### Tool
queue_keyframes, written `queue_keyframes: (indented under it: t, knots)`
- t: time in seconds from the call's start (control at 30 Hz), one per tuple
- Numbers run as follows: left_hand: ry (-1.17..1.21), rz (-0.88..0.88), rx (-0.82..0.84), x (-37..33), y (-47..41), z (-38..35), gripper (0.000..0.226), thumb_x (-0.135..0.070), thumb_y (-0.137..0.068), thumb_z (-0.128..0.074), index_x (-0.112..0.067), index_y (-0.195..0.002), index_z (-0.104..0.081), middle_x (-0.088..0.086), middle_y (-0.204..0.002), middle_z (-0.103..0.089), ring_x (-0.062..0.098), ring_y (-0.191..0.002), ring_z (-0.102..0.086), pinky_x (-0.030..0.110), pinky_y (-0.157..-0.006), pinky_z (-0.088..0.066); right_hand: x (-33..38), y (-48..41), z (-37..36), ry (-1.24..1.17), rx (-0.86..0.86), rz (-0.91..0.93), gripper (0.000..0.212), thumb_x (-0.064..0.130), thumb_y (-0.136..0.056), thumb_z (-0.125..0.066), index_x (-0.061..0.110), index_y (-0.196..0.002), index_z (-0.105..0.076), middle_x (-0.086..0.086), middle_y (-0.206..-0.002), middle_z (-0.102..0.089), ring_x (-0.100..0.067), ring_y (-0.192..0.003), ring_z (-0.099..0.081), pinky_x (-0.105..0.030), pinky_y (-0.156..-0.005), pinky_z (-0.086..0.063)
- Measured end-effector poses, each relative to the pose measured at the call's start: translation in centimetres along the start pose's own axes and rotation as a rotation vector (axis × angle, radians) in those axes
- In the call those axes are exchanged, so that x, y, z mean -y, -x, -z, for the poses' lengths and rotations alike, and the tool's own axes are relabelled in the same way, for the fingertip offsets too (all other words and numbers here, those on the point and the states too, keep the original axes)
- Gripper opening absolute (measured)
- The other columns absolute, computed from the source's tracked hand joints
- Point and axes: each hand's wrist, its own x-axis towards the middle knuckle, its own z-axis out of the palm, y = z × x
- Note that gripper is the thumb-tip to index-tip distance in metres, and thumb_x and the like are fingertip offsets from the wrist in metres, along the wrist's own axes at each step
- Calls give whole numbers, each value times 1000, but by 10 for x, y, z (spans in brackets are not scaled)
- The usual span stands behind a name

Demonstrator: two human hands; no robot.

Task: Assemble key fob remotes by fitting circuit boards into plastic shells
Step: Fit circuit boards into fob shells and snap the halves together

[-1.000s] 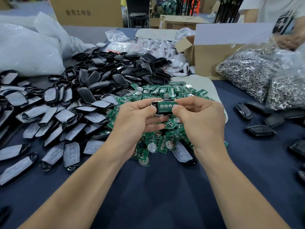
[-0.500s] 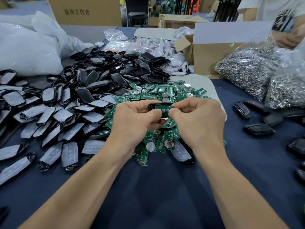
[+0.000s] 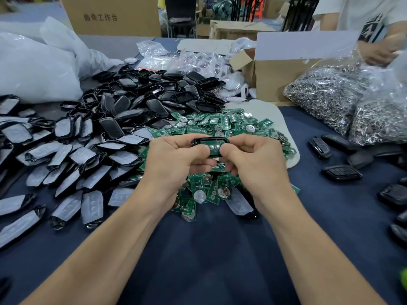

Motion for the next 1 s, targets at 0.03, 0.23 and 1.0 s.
queue_keyframes:
  t: [0.03,0.23,1.0]
  knots:
    - [-14,-5,14,0,1,0,23,8,-88,-72,-11,-98,-78,17,-81,-78,23,-62,-76,23,-56,-59,1,1,-1,-49,20,-2,10,21,-77,-77,30,-74,-79,2,-64,-74,-9,-52,-63,-28,-57,-49]
    - [-328,-112,144,-3,0,5,14,-6,-91,-76,-18,-85,-81,8,-71,-77,22,-60,-75,28,-56,-60,3,2,-1,-65,4,52,18,25,-67,-75,43,-69,-77,5,-59,-71,-7,-53,-62,-21,-54,-47]
    - [240,1,-640,-34,-28,85,19,-5,-88,-79,-3,-105,-70,10,-85,-73,12,-58,-71,22,-57,-57,25,-7,-79,463,280,279,34,5,-97,-57,24,-117,-76,-5,-103,-74,-3,-39,-48,-15,-42,-44]
